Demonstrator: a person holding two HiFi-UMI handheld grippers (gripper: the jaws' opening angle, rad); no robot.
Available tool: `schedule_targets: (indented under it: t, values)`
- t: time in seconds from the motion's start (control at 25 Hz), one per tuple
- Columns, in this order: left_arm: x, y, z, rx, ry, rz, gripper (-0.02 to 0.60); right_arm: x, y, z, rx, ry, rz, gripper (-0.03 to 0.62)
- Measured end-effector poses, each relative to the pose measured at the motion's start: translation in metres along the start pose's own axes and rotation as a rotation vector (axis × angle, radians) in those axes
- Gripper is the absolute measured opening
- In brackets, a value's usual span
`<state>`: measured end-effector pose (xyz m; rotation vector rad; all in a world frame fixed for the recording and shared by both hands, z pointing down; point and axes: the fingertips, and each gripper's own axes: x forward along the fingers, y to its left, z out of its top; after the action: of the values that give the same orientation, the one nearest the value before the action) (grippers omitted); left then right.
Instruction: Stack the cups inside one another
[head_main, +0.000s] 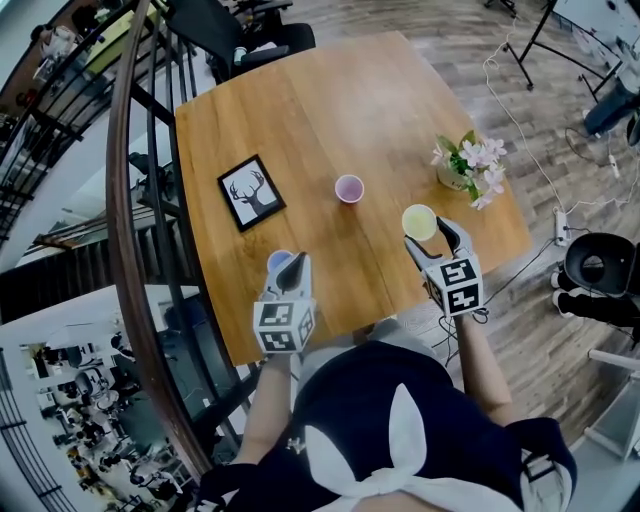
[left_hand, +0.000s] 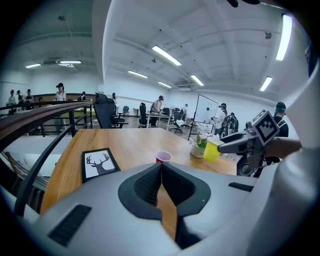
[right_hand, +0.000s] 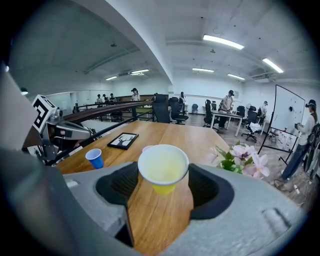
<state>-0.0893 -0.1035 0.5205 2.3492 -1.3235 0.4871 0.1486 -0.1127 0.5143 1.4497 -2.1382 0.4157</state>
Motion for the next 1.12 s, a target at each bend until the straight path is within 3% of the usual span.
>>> schedule_targets:
  t: [0.56,1.12]
  values:
    - [-0.012,0.041,-0.002,-0.061,-0.018,0.087,0.020,0.045,0.034,0.044,-0.070,-0.040,0.104,0.310]
    - [0.000,0.062,0.002,-0.090,-0.010,0.118,0.020,0.091,0.043,0.080,-0.118,-0.067,0.162,0.310]
